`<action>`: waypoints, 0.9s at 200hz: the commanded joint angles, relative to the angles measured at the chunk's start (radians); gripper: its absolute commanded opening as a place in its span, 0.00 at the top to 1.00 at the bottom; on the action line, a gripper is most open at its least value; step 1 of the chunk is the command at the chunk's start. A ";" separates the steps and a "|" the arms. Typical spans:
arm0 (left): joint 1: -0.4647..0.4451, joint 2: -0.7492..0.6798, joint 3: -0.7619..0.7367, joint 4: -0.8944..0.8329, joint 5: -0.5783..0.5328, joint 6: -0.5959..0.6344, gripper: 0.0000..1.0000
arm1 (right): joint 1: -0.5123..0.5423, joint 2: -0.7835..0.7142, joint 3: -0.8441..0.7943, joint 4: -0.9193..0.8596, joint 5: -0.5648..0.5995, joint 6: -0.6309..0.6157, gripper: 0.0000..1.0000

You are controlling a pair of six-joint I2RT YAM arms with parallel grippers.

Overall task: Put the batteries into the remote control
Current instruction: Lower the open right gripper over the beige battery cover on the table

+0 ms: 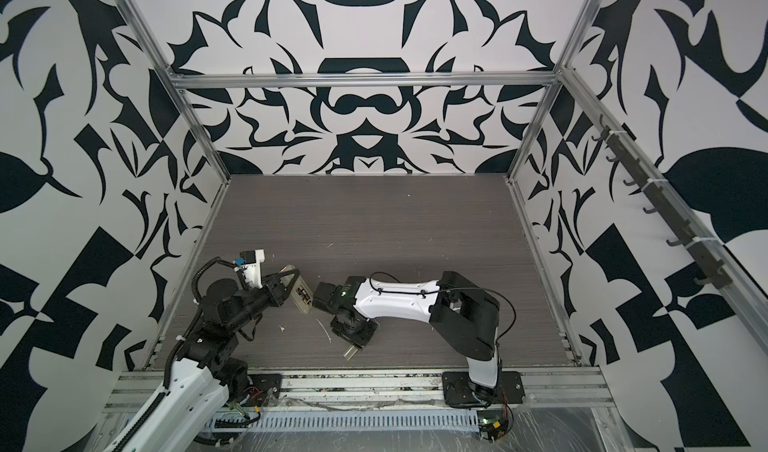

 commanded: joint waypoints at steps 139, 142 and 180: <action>-0.036 -0.002 0.000 0.024 -0.003 0.019 1.00 | 0.012 0.029 -0.009 -0.004 0.000 0.017 0.47; -0.036 -0.001 0.000 0.024 -0.004 0.019 1.00 | 0.012 0.029 -0.008 -0.005 0.000 0.017 0.47; -0.047 0.006 0.005 0.029 -0.004 0.020 1.00 | 0.013 0.039 -0.023 0.030 0.002 0.024 0.49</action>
